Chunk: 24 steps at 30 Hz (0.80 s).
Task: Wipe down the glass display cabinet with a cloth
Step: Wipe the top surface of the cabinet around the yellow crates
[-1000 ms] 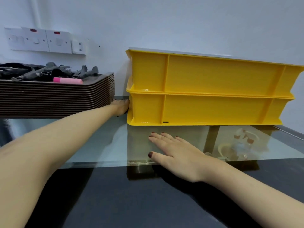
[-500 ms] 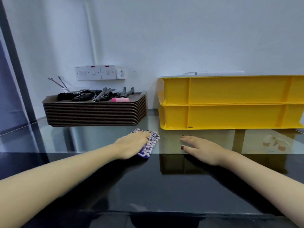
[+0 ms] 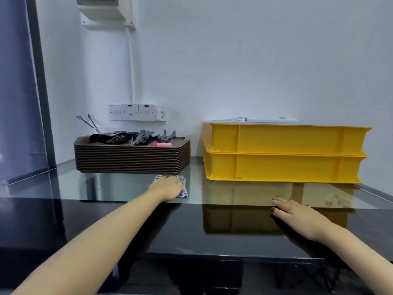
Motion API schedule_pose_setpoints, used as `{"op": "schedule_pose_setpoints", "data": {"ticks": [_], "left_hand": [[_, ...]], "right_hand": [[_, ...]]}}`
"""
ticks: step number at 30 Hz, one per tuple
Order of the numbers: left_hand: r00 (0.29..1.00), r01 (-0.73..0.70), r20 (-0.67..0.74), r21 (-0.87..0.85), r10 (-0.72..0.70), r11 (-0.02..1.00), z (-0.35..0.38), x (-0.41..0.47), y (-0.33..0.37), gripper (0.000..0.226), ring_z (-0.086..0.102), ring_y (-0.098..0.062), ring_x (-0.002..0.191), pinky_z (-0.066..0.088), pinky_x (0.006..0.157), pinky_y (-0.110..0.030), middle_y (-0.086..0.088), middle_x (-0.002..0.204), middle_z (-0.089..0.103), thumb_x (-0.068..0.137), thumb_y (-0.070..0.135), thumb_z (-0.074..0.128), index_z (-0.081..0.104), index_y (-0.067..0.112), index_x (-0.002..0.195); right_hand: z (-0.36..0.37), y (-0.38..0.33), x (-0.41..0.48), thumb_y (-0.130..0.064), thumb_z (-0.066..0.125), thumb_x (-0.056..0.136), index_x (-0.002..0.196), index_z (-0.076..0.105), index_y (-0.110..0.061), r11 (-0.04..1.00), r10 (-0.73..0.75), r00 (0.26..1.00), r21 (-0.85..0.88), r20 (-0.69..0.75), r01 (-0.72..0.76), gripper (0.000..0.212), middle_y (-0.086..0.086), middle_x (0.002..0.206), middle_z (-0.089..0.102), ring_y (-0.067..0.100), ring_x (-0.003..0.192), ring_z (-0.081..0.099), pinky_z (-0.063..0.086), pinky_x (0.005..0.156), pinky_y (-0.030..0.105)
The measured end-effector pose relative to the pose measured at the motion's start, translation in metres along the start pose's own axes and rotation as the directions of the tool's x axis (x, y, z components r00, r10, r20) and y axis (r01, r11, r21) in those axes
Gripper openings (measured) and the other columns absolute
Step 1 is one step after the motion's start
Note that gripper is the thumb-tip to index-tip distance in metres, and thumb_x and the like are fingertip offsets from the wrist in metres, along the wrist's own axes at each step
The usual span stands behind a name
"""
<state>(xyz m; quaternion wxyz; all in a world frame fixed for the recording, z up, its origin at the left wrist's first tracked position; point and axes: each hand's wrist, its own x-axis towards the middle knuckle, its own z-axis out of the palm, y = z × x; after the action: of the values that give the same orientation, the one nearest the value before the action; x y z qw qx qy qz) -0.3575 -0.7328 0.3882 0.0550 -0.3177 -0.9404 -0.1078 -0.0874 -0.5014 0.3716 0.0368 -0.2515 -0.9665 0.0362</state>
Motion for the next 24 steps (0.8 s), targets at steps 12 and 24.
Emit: {"op": "schedule_pose_setpoints", "data": {"ticks": [12,24], "left_hand": [[0.918,-0.388,0.038,-0.131,0.396,0.912,0.015,-0.092,0.075,0.056,0.036,-0.018,0.133,0.032,0.105,-0.035,0.005,0.148,0.037,0.09,0.046,0.028,0.028,0.033,0.145],[0.971,0.193,-0.129,-0.077,-0.202,0.978,-0.01,-0.117,-0.022,0.022,0.05,-0.023,0.114,0.04,0.083,-0.031,0.002,0.114,0.061,0.09,0.028,0.032,0.052,0.031,0.097]], "right_hand": [[-0.001,-0.001,-0.002,-0.046,0.025,0.1,0.149,0.025,-0.027,0.994,-0.014,0.999,0.105,-0.045,0.019,0.052,-0.006,0.158,0.016,0.016,0.145,0.015,0.016,0.116,0.041],[-0.014,0.084,-0.01,-0.042,0.019,0.103,0.15,0.017,-0.033,0.991,-0.13,0.99,0.023,0.048,0.129,0.048,-0.008,0.158,0.011,0.013,0.145,0.011,0.01,0.118,0.033]]}}
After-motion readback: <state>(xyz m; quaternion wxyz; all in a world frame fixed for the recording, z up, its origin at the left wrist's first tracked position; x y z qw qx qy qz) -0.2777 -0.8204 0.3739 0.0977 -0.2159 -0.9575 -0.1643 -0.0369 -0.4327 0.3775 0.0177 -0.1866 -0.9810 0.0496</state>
